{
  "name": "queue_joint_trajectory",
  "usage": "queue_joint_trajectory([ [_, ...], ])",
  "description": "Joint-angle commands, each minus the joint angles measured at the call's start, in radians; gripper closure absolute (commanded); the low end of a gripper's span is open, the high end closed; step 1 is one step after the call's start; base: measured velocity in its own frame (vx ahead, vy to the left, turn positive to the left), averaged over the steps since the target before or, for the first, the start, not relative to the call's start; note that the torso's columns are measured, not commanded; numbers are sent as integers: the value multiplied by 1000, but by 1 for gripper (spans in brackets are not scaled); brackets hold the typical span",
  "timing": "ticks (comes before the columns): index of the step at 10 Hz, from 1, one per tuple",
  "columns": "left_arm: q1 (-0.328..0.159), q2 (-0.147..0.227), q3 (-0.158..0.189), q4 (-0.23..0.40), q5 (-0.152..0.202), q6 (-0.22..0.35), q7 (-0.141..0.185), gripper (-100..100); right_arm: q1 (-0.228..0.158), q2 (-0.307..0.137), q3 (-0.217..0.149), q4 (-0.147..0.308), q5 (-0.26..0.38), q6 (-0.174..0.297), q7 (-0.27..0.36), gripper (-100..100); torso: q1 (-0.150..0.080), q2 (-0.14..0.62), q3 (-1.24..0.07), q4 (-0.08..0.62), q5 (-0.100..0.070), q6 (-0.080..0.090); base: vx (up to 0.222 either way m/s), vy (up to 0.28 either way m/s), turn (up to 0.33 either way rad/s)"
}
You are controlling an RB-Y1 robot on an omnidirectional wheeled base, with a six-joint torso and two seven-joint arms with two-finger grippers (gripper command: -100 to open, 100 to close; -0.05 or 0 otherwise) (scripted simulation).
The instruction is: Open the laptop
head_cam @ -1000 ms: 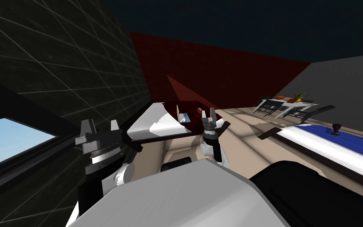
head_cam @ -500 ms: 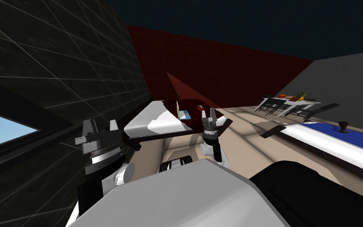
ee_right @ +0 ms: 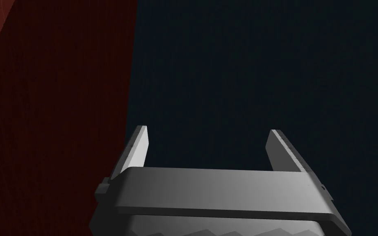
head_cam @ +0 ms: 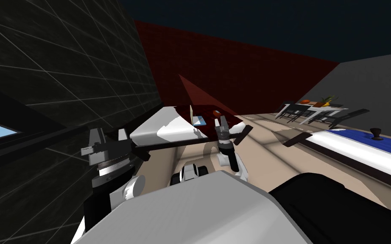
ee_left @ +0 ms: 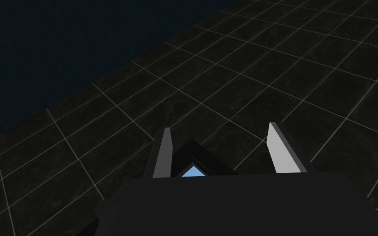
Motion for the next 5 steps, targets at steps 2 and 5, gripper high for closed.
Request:
queue_joint_trajectory([
  [2,0,0,0,0,0,0,0,0,-33,-46,-2,28,97,8,17,-100,0,1,-1,1,0,0,6,-1,-5],
  [5,0,0,0,0,0,0,0,0,-86,-81,-5,69,190,22,44,-100,0,2,-1,1,0,0,6,-2,-9],
])
